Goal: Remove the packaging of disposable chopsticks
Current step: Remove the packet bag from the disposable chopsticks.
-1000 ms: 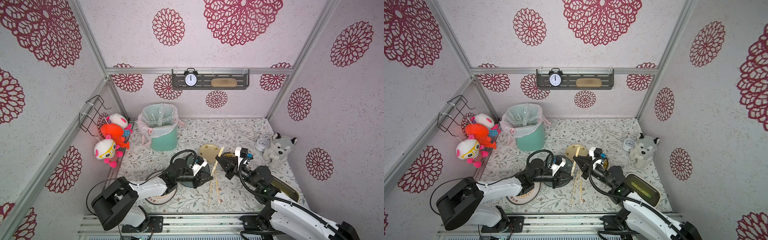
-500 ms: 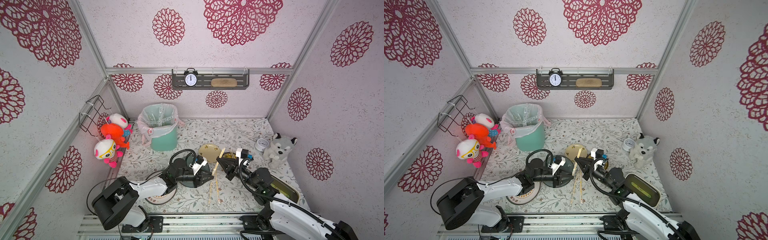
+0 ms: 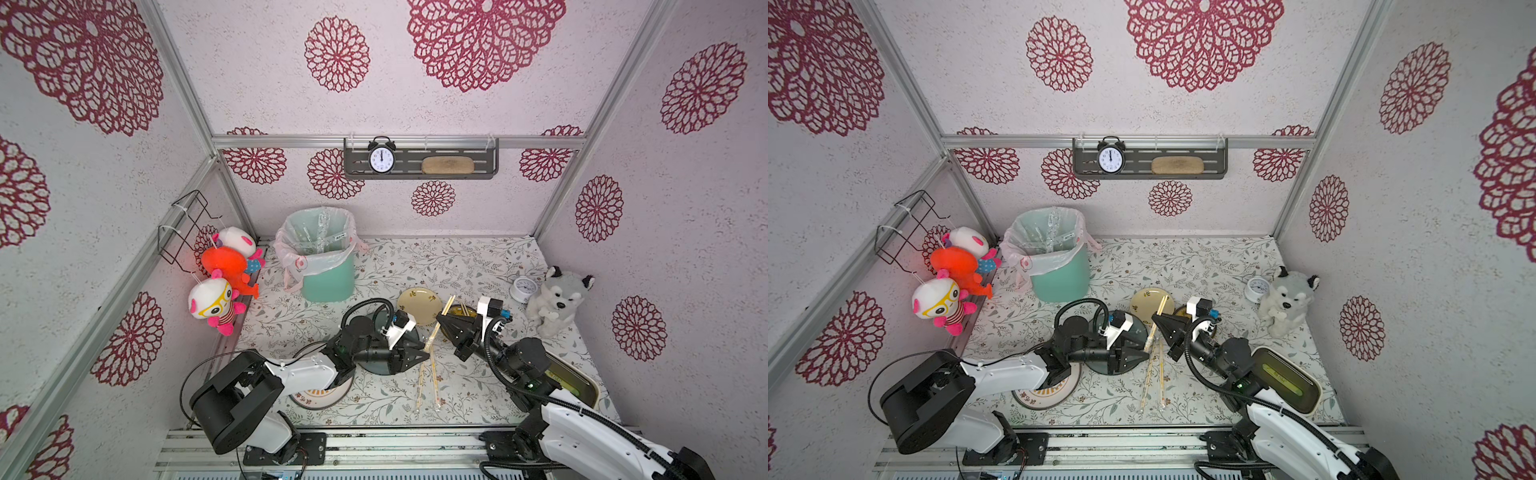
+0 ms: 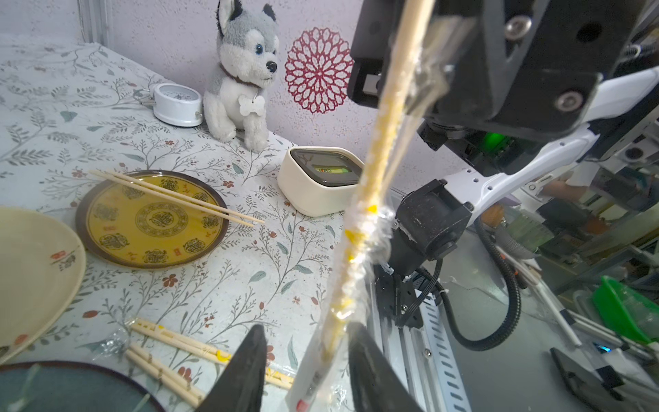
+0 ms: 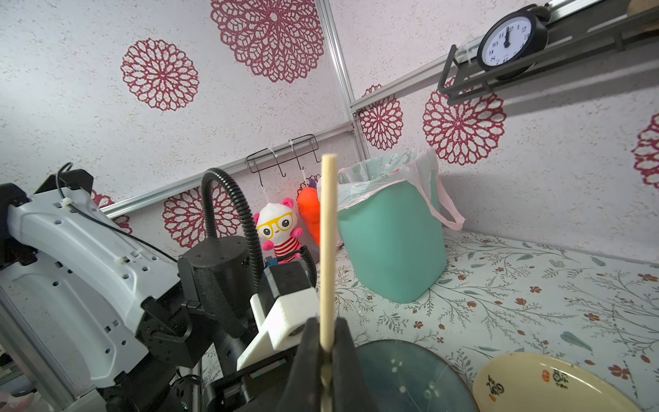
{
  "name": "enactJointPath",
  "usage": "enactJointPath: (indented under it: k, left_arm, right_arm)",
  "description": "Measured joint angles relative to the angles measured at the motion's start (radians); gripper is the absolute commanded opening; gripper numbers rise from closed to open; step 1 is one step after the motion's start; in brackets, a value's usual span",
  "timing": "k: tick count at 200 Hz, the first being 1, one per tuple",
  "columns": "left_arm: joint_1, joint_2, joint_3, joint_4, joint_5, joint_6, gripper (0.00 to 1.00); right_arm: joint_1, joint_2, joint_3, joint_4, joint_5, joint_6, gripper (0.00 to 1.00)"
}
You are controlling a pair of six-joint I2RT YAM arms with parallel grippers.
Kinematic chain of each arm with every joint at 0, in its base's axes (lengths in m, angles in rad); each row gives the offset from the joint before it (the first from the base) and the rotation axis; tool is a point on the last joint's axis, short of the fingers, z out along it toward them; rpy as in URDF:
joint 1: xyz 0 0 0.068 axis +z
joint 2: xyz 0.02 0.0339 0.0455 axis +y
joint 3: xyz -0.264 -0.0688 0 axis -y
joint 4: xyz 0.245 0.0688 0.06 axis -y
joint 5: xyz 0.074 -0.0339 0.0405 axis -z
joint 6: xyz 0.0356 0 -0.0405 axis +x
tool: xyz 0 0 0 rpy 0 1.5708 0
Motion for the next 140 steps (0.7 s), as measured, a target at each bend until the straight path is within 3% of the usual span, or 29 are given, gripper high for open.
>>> enactJointPath:
  k: [24,140]
  left_arm:
    - [0.000,0.000,0.013,-0.007,0.016,0.009,0.00]
    - [0.001,-0.031,-0.055,0.055,-0.016,0.020,0.00]
  right_arm:
    - [-0.002,0.001,0.000,0.007,0.002,0.006,0.00]
    - [-0.078,-0.008,0.031,-0.093,-0.080,0.068,0.00]
